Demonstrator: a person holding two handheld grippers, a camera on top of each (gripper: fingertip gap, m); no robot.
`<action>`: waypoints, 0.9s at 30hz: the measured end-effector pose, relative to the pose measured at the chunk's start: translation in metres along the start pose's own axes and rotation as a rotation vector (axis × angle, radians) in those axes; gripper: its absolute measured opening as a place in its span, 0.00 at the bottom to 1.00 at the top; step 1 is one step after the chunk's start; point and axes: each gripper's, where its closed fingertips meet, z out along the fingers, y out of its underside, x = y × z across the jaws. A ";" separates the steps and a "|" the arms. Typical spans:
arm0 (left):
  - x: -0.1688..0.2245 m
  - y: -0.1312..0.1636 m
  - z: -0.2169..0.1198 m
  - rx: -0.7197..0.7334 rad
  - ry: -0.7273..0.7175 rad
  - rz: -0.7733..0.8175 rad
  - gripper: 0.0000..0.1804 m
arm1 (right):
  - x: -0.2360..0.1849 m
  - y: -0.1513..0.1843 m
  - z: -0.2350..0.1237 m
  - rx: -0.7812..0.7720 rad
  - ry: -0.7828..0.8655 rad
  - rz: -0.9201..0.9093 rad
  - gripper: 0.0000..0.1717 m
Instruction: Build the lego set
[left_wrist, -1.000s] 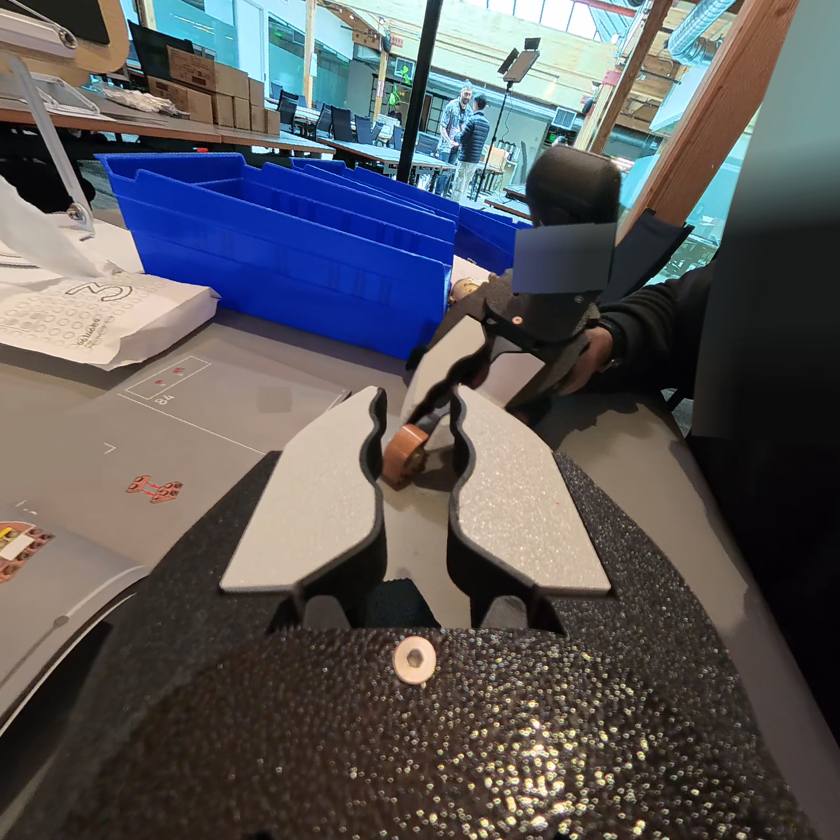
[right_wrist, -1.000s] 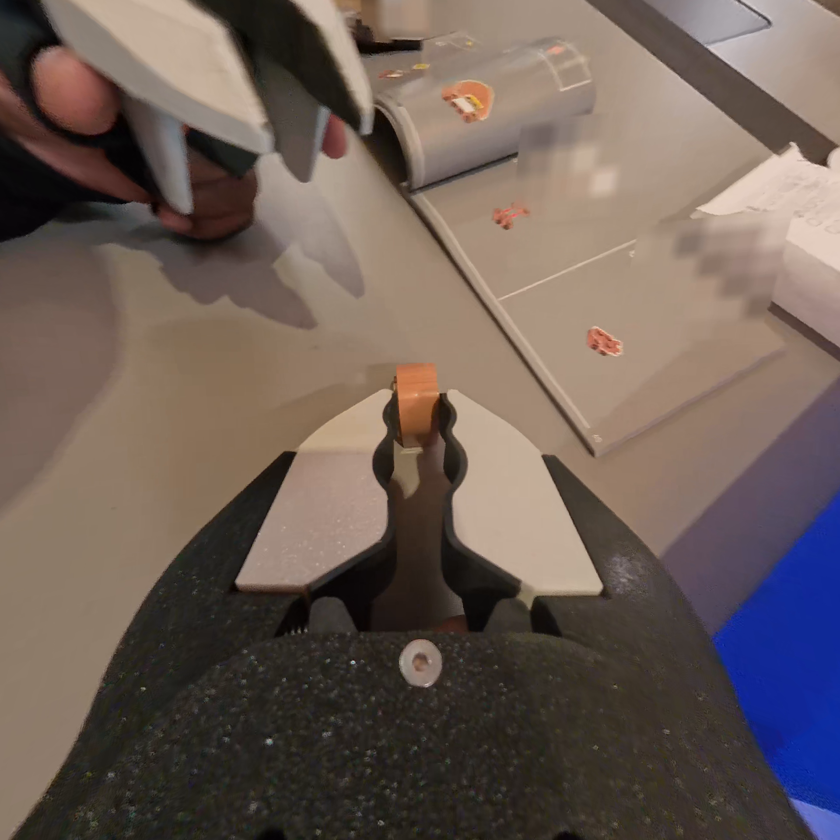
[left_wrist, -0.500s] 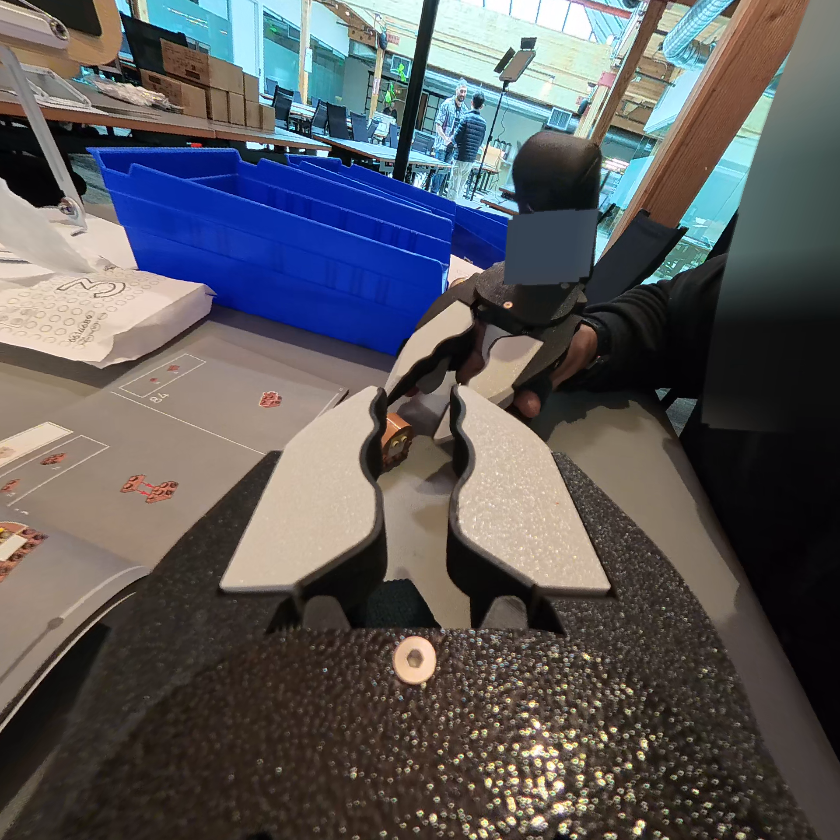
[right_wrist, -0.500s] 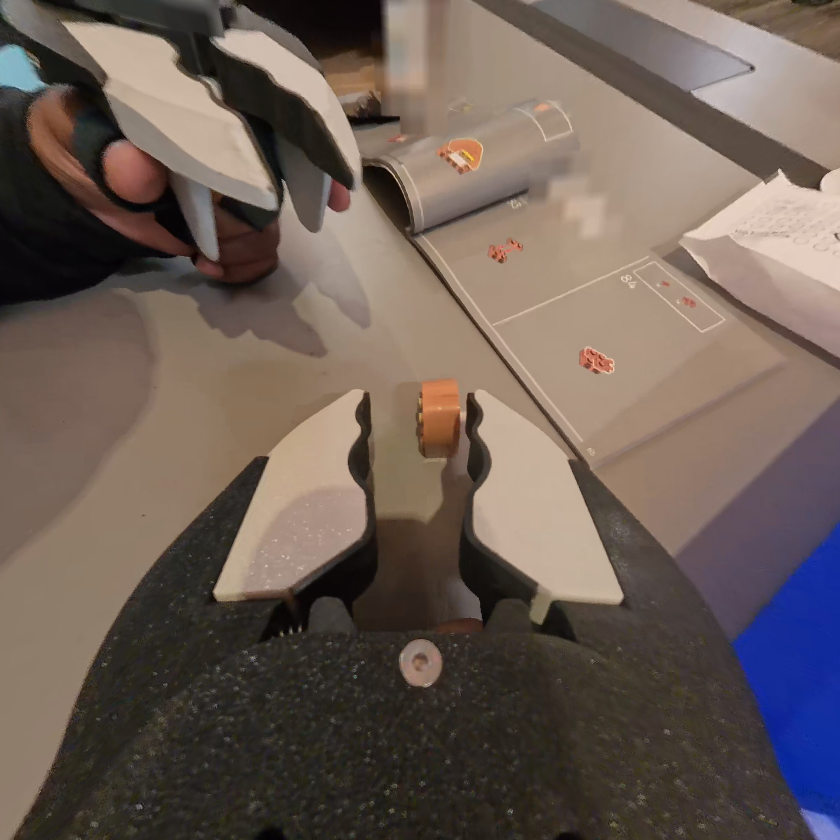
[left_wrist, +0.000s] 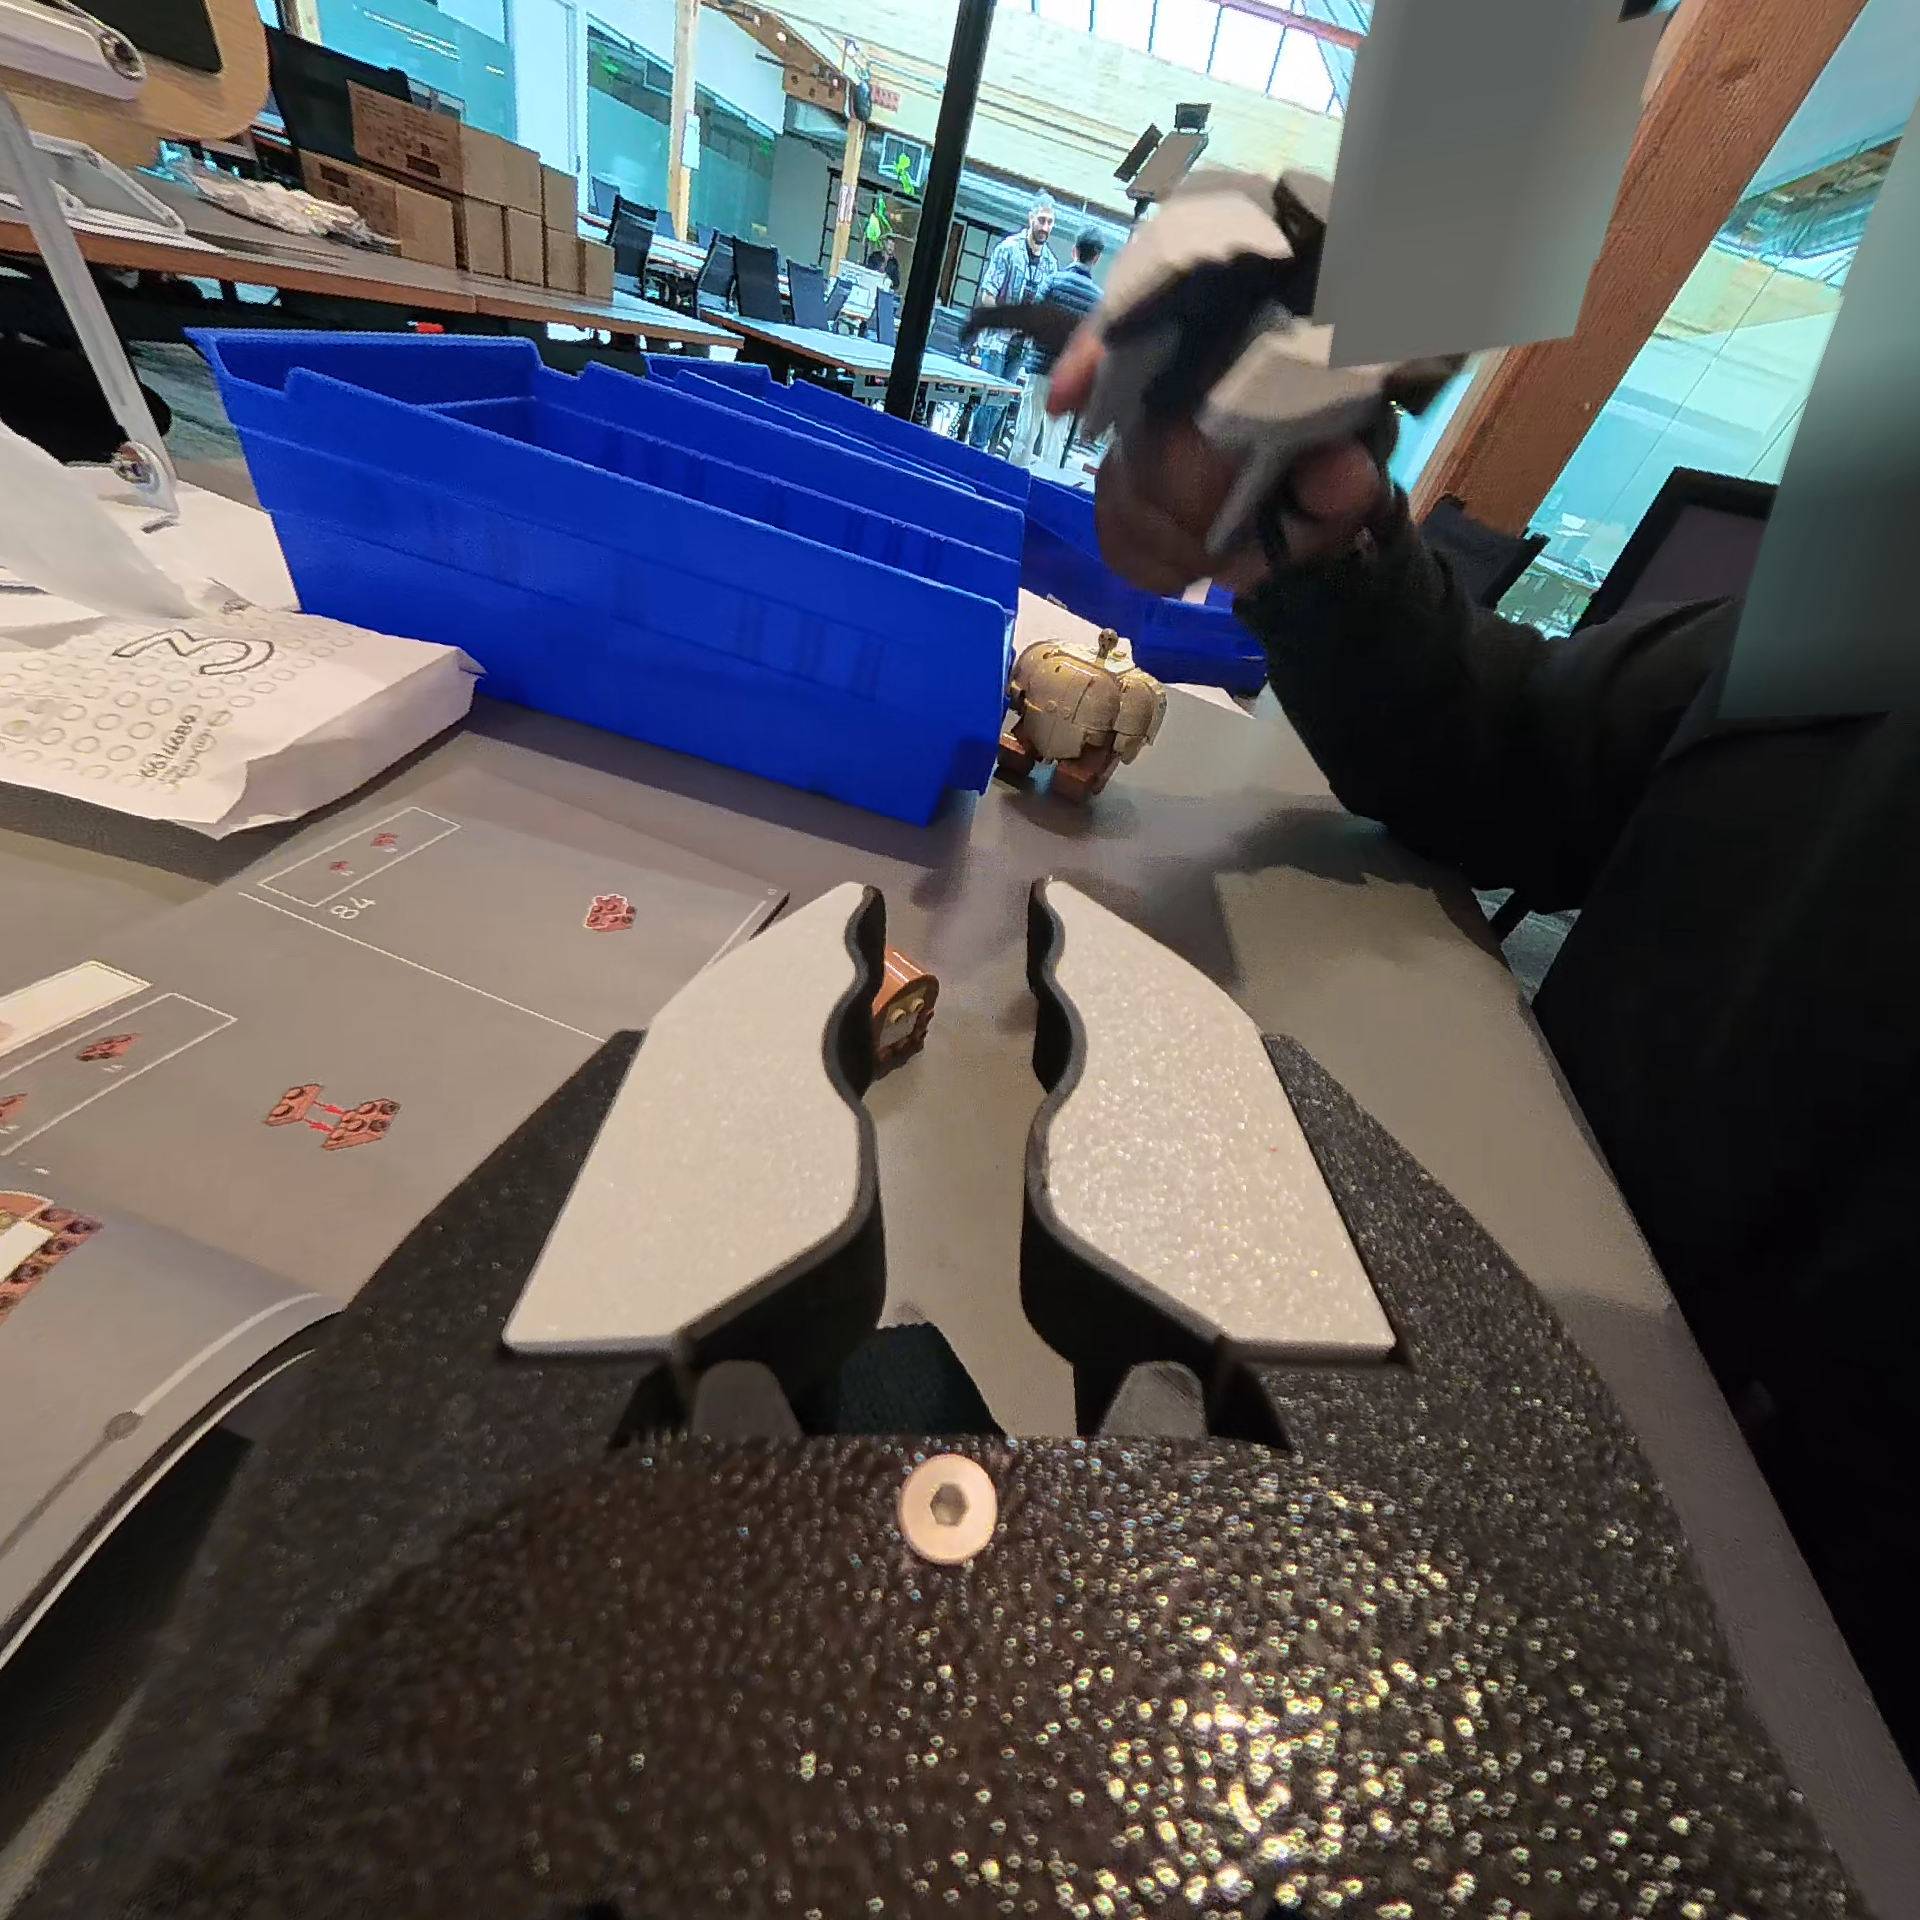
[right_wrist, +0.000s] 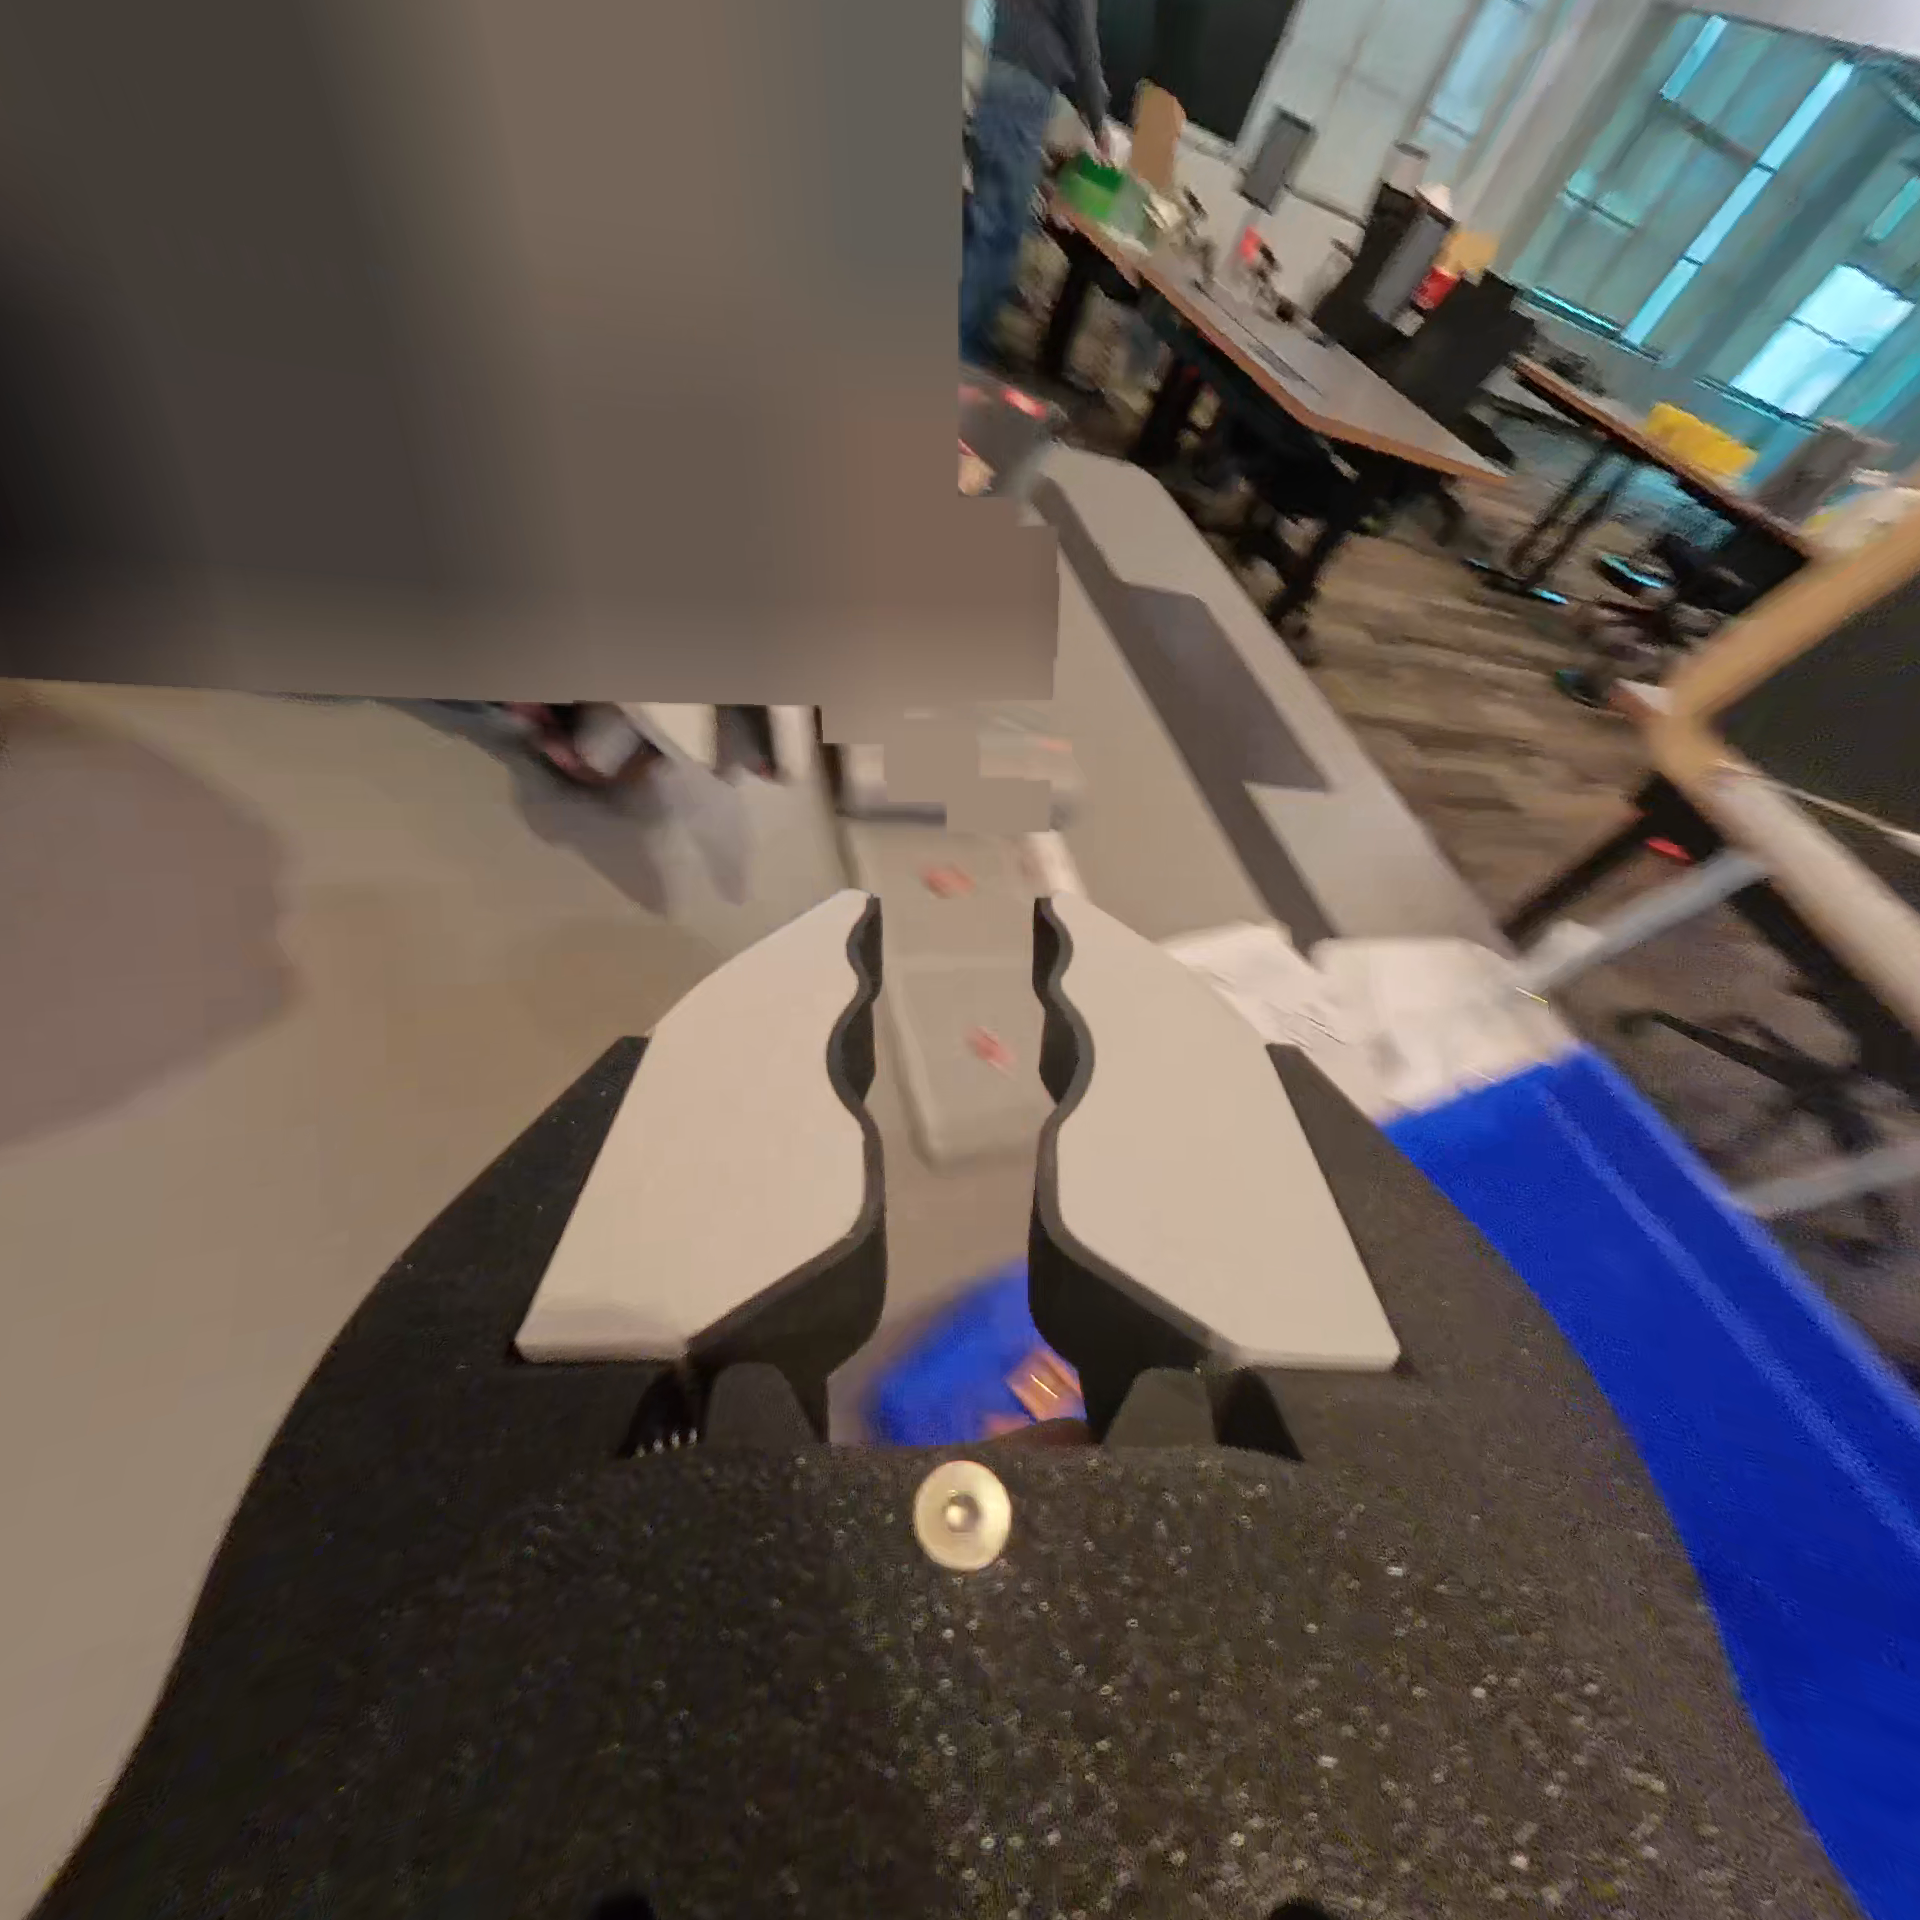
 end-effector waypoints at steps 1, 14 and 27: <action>0.000 0.000 0.000 -0.004 -0.001 0.002 0.14 | 0.022 0.007 -0.013 -0.048 0.050 -0.034 0.16; -0.006 0.003 0.003 -0.031 -0.024 0.002 0.14 | 0.154 0.162 -0.008 -0.691 0.169 0.185 0.13; -0.006 0.002 0.002 -0.024 -0.012 -0.010 0.14 | 0.085 0.183 -0.022 -0.758 -0.232 0.062 0.07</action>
